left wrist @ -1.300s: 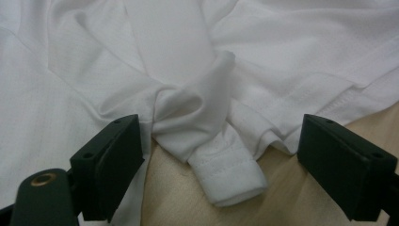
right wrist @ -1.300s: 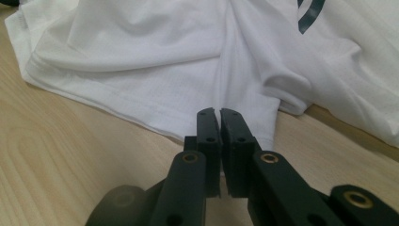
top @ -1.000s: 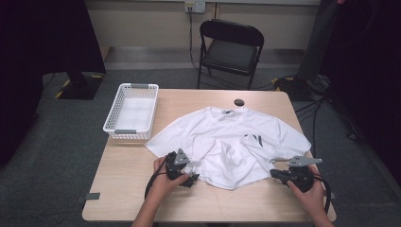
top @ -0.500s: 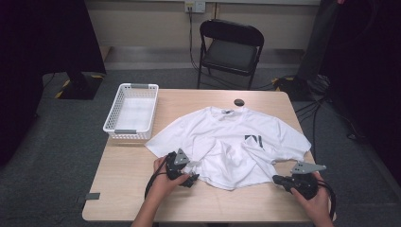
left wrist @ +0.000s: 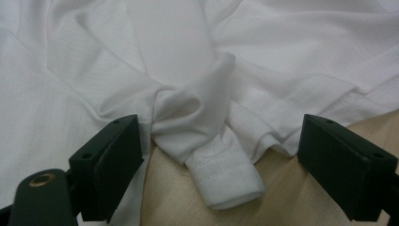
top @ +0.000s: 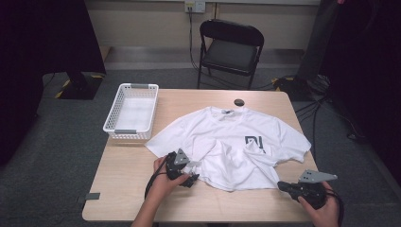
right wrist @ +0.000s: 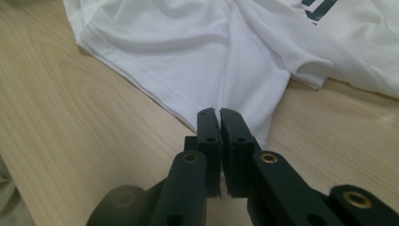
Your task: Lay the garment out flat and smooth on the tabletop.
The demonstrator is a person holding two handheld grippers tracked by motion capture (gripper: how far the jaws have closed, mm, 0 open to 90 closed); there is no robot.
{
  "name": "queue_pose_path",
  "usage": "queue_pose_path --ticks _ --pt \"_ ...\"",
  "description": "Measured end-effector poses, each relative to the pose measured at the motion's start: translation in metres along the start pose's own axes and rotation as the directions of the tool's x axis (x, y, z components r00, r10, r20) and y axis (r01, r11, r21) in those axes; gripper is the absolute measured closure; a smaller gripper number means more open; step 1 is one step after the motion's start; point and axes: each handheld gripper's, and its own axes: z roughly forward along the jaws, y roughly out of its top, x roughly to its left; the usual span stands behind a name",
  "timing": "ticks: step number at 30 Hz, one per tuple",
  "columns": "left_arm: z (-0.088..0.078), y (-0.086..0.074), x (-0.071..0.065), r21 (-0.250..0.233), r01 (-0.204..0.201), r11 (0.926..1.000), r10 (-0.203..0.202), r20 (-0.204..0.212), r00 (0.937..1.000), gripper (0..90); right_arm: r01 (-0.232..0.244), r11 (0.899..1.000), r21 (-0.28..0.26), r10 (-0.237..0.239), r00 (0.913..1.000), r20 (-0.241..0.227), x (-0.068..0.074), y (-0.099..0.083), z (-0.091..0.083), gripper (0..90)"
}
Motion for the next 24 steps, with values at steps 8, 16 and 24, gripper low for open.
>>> queue_pose_path --ticks 8,16,24 --pt "0.0 0.0 0.0 0.0 0.0 1.0 0.0 0.0 1.0 13.8 -0.012 1.0 -0.002 0.012 0.9998 -0.018 0.003 -0.01 -0.011 86.9" --pt "0.0 0.0 0.0 0.0 -0.001 1.0 0.001 0.0 1.0 13.8 -0.031 0.999 -0.021 0.031 0.9989 -0.035 0.008 -0.019 -0.025 86.9" --pt "0.0 0.0 0.0 0.0 0.0 1.0 0.0 0.0 1.0 13.8 -0.037 0.999 -0.019 0.035 0.9971 -0.068 0.017 -0.03 -0.034 86.7"
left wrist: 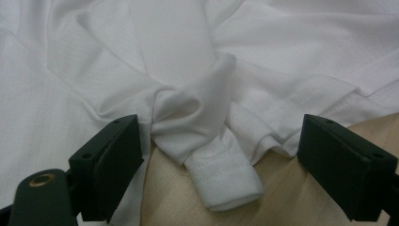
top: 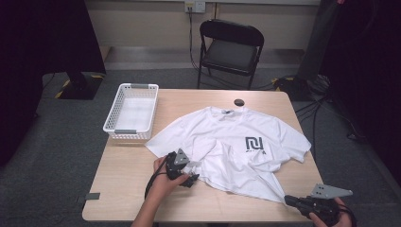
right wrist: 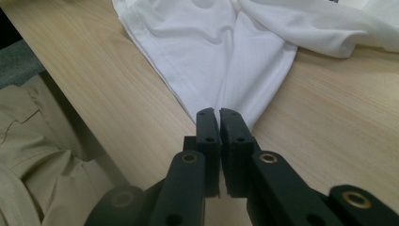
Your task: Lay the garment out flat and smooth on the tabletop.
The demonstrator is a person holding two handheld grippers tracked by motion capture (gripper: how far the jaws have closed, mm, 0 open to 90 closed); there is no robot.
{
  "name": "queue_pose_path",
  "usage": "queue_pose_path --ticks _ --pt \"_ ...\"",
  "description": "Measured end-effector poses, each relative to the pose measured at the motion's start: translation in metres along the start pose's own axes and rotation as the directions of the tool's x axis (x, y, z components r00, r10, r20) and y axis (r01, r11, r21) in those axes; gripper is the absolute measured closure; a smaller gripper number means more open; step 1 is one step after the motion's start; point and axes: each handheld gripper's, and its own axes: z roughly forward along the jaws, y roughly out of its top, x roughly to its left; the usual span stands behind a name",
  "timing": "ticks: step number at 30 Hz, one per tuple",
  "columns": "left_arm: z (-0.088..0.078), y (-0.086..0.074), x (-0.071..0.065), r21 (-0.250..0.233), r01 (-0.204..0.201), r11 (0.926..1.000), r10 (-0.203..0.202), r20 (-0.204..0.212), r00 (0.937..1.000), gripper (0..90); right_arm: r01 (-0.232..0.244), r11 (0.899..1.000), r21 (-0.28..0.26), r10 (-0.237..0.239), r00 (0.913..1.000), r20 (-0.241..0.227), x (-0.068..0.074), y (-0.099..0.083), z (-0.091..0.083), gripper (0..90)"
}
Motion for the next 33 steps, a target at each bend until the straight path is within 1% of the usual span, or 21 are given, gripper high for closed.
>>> queue_pose_path --ticks 3,6,9,13,16,20,24,28,31,33 --pt "0.0 0.0 0.0 0.0 0.0 1.0 0.0 0.0 1.0 13.8 -0.001 1.0 -0.003 0.001 1.0 -0.004 0.002 -0.003 -0.004 86.8" --pt "0.0 0.0 0.0 0.0 0.0 1.0 0.0 0.0 1.0 13.9 0.008 1.0 0.007 -0.008 1.0 0.002 0.004 -0.005 -0.008 86.8" --pt "0.0 0.0 0.0 0.0 0.0 1.0 0.0 0.0 1.0 13.8 0.007 1.0 0.011 -0.007 1.0 -0.003 0.005 -0.009 -0.01 86.8" --pt "0.0 0.0 0.0 0.0 0.0 1.0 0.0 0.0 1.0 13.9 -0.027 1.0 -0.001 0.027 0.999 -0.035 0.006 -0.015 -0.014 86.6" --pt "0.0 0.0 0.0 0.0 0.0 1.0 0.0 0.0 1.0 13.8 -0.029 1.0 0.008 0.029 0.9991 -0.03 0.007 -0.02 -0.017 86.6" --pt "0.0 0.0 0.0 0.0 0.0 1.0 0.0 -0.001 1.0 13.9 -0.033 0.999 0.007 0.033 0.9994 -0.014 0.006 -0.023 -0.022 86.8" --pt "0.0 0.0 0.0 0.0 0.0 1.0 0.0 -0.001 1.0 13.9 -0.024 1.0 0.004 0.024 0.9996 -0.015 0.006 -0.021 -0.027 86.9" --pt "0.0 0.0 0.0 -0.001 0.0 1.0 0.0 -0.001 1.0 13.9 -0.017 1.0 0.005 0.017 0.9998 -0.014 0.009 -0.023 -0.03 86.8" --pt "0.0 0.0 0.0 0.0 0.0 1.0 0.0 -0.001 1.0 13.9 -0.02 1.0 0.007 0.02 0.9997 -0.017 0.011 -0.026 -0.031 86.6" --pt "0.0 0.0 0.0 0.0 0.0 1.0 0.0 -0.001 1.0 13.8 -0.033 0.999 0.0 0.033 0.9993 -0.018 0.011 -0.028 -0.031 83.9"
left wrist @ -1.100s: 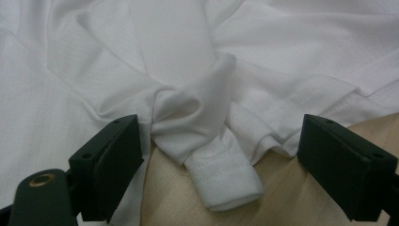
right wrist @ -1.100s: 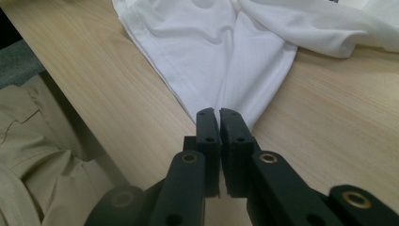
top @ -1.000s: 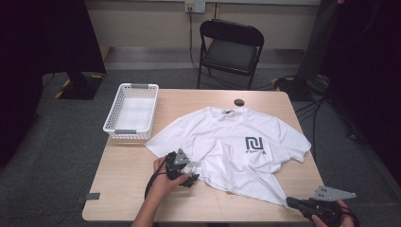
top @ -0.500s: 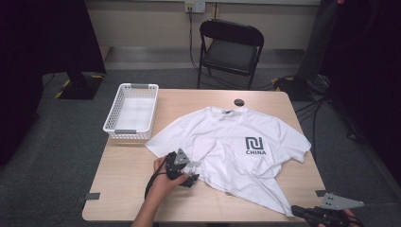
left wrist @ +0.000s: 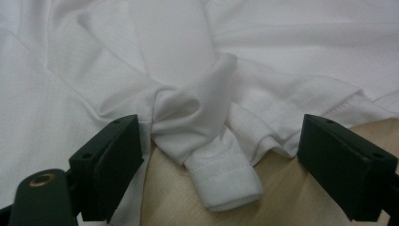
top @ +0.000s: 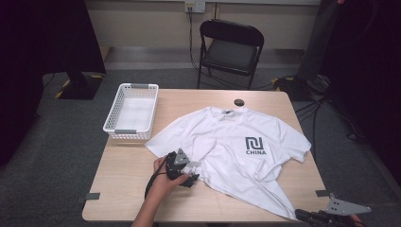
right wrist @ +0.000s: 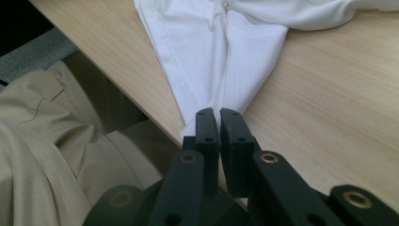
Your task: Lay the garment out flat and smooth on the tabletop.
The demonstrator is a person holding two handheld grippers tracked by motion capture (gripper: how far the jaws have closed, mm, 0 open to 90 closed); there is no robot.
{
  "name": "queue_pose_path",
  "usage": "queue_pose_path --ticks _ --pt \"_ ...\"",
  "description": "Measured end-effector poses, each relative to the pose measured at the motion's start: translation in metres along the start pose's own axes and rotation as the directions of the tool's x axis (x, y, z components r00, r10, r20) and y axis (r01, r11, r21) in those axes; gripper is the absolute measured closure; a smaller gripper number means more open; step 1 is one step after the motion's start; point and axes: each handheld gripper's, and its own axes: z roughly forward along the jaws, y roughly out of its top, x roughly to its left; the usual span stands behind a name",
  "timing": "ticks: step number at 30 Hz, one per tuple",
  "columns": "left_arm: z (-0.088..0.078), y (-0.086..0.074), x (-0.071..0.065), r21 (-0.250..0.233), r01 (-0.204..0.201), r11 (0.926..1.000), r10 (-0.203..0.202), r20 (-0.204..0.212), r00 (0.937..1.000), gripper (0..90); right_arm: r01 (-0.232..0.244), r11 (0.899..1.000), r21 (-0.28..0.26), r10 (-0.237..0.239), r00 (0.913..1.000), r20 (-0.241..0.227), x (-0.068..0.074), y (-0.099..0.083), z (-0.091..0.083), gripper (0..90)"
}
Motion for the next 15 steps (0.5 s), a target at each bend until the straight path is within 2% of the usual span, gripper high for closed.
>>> queue_pose_path --ticks 2,3,5,6,8,9,11,15 --pt "0.0 0.0 0.0 0.0 0.0 1.0 0.0 0.0 1.0 13.8 -0.012 1.0 -0.007 0.012 0.9999 -0.001 -0.001 0.0 0.0 80.4" --pt "0.0 0.0 0.0 0.0 0.0 1.0 0.0 0.0 1.0 13.8 -0.009 1.0 -0.007 0.009 1.0 -0.005 -0.002 0.001 0.0 80.3" --pt "0.0 0.0 0.0 0.0 0.0 1.0 0.0 0.0 1.0 13.8 0.002 1.0 -0.009 -0.002 0.9999 0.011 -0.002 0.006 0.002 72.9" --pt "0.0 0.0 0.0 0.0 0.0 1.0 0.0 0.0 1.0 13.9 0.004 1.0 -0.01 -0.004 0.9999 0.01 -0.002 0.009 0.003 73.6" --pt "0.0 0.0 0.0 0.0 0.0 1.0 0.0 0.0 1.0 13.9 0.023 1.0 -0.014 -0.023 0.9996 0.019 -0.001 0.018 0.008 66.4" --pt "0.0 0.0 0.0 0.0 0.0 1.0 0.0 0.0 1.0 13.9 0.03 0.999 -0.015 -0.03 0.9989 0.037 -0.002 0.023 0.011 65.0" --pt "0.0 0.0 0.0 0.0 0.0 1.0 0.0 0.0 1.0 13.9 0.044 0.999 -0.009 -0.044 0.9982 0.04 -0.004 0.032 0.02 63.1" --pt "0.0 0.0 0.0 0.0 0.0 1.0 0.0 0.0 1.0 13.8 0.054 0.998 0.014 -0.055 0.9946 0.088 -0.012 0.047 0.045 61.3"
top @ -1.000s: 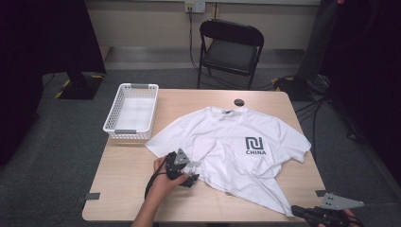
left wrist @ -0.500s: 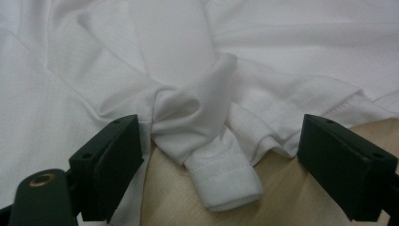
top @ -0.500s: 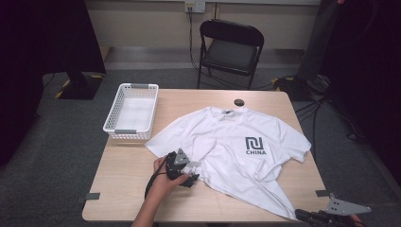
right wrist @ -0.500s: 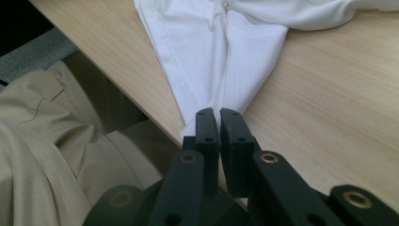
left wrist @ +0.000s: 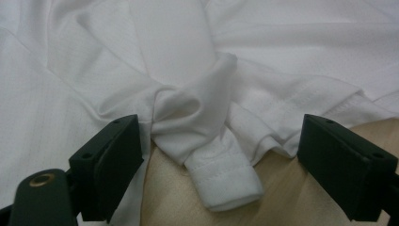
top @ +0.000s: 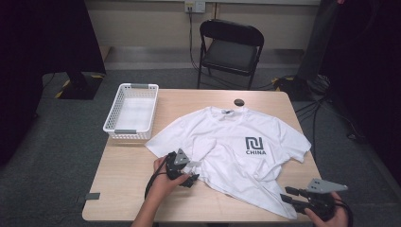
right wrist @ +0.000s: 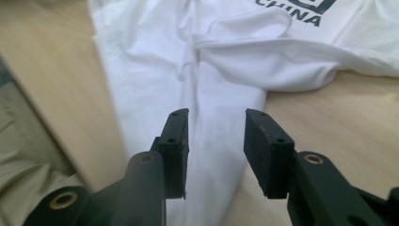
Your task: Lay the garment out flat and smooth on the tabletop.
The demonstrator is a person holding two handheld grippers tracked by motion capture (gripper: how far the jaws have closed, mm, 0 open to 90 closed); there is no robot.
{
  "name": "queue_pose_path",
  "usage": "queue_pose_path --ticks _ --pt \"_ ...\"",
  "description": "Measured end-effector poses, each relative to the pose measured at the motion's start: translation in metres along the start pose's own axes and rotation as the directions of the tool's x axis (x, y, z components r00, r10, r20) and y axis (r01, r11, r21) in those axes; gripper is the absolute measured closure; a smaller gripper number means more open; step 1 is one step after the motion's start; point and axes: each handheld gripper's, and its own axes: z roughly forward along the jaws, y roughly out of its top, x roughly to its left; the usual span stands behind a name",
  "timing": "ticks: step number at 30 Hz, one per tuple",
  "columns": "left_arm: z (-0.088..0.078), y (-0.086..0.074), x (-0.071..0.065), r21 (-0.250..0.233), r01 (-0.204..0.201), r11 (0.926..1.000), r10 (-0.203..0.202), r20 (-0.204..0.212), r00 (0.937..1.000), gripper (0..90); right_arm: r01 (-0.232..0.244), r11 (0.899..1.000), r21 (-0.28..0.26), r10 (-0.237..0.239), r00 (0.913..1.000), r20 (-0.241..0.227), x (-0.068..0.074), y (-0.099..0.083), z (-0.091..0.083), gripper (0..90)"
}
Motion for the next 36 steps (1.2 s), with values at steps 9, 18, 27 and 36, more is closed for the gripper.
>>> queue_pose_path --ticks 9,18,27,36 --pt "0.0 0.0 0.0 0.0 -0.001 1.0 0.001 0.0 1.0 13.8 0.063 0.993 0.098 -0.067 0.9971 0.036 0.008 0.012 0.041 63.5" --pt "0.0 0.0 0.0 0.0 0.0 1.0 0.0 0.0 1.0 13.8 0.066 0.993 0.101 -0.066 0.9978 -0.005 0.011 0.009 0.036 83.3" --pt "0.0 0.0 0.0 0.0 0.0 1.0 0.0 0.0 1.0 13.8 0.013 0.999 0.04 -0.012 0.9992 -0.037 0.011 -0.004 0.007 83.7" --pt "0.0 0.0 0.0 0.0 -0.001 1.0 0.001 0.0 1.0 13.8 -0.029 0.999 0.02 0.029 0.9991 -0.029 0.007 -0.017 -0.012 84.2"
